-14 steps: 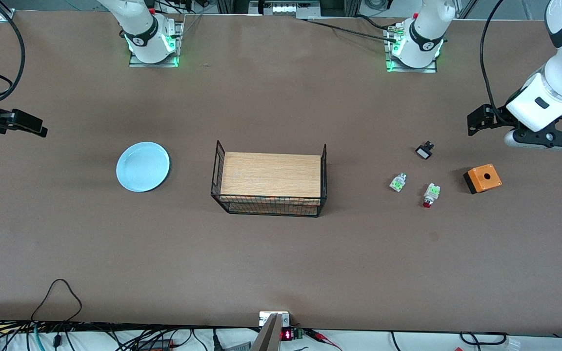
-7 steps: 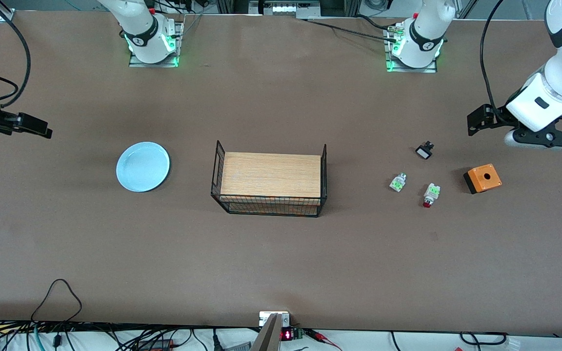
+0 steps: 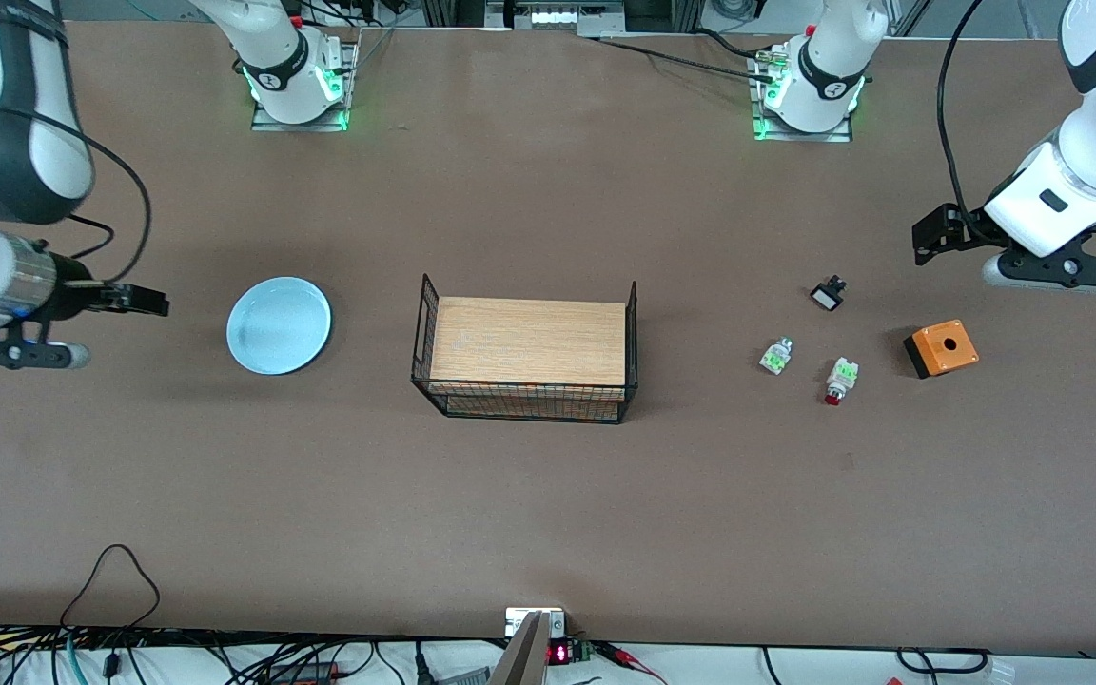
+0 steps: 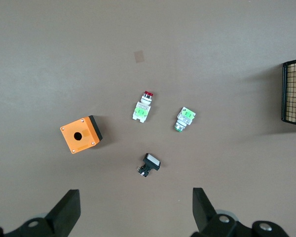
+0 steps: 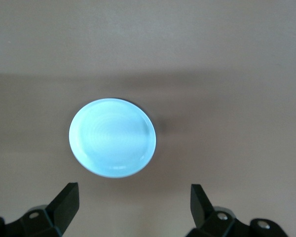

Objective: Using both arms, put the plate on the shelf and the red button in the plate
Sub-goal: 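Move the right gripper to the rim of the light blue plate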

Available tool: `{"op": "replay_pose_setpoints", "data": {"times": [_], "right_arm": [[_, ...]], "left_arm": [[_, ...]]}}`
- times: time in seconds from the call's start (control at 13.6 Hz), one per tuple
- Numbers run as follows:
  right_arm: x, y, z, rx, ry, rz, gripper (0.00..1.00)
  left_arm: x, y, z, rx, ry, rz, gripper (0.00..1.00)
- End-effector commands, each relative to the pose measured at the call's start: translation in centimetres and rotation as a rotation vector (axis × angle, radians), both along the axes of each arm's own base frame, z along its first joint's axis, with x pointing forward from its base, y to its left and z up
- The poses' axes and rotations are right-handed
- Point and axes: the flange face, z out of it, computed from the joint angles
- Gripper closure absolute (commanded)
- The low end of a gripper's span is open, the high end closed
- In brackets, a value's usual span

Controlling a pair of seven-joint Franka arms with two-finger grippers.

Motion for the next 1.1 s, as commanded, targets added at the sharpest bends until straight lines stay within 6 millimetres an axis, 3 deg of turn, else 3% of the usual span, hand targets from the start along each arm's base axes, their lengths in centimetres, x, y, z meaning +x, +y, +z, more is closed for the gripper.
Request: {"op": "replay_pose_setpoints", "data": {"times": [0.0, 0.29, 0.52, 0.74, 0.88, 1.03], "right_arm": [[-2.7, 0.2, -5.2, -0.006, -0.04, -0.006, 0.0], [-7.1, -1.0, -13.5, -0.006, -0.101, -0.014, 0.0], [-9.5, -1.9, -17.9, -0.012, -0.143, -0.028, 0.0], [-9.9, -2.0, -20.9, -0.014, -0.114, -0.027, 0.0], [-9.9, -2.0, -21.3, -0.015, -0.112, -0.028, 0.01], [-10.1, -2.0, -22.2, -0.016, -0.103, -0.028, 0.1]], "left_arm": [[-0.2, -0.1, 0.5, 0.026, -0.002, -0.011, 0.0], [-0.2, -0.7, 0.6, 0.024, -0.002, -0.02, 0.0], [-0.1, -0.7, 0.6, 0.024, -0.004, -0.02, 0.0], [-0.1, -0.6, 0.7, 0.024, -0.007, -0.02, 0.0], [-0.1, -0.6, 0.8, 0.025, -0.009, -0.02, 0.0], [-0.1, -0.6, 0.8, 0.025, -0.009, -0.02, 0.0]]}}
